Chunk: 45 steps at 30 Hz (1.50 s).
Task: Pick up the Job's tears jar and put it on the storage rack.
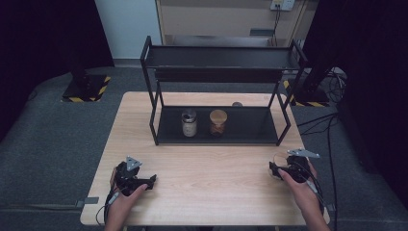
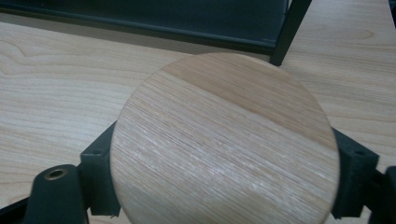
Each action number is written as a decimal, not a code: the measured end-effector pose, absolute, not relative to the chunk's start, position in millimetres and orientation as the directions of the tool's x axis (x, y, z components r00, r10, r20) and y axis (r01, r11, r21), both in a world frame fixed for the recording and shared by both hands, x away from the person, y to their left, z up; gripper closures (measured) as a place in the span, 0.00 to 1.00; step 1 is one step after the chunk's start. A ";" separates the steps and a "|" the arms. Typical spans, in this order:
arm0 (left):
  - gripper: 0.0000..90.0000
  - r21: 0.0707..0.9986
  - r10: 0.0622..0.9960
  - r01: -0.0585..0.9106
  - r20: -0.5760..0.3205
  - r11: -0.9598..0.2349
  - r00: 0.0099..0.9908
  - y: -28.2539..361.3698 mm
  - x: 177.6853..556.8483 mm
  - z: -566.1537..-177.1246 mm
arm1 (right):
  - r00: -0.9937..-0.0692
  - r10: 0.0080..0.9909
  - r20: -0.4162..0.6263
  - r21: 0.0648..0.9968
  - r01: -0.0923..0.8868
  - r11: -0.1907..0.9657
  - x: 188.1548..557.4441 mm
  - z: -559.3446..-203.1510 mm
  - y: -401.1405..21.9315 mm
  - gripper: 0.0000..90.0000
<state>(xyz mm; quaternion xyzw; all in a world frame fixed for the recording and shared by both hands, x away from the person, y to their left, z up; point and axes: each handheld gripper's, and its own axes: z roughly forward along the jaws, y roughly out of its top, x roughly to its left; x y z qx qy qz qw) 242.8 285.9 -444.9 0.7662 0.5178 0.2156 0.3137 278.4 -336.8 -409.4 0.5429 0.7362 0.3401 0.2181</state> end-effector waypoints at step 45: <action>0.00 0.704 0.929 0.658 0.006 -0.267 0.371 285.9 242.9 -444.9 | -0.339 0.941 -0.009 0.745 0.625 0.232 275.5 -394.9 -310.4 0.28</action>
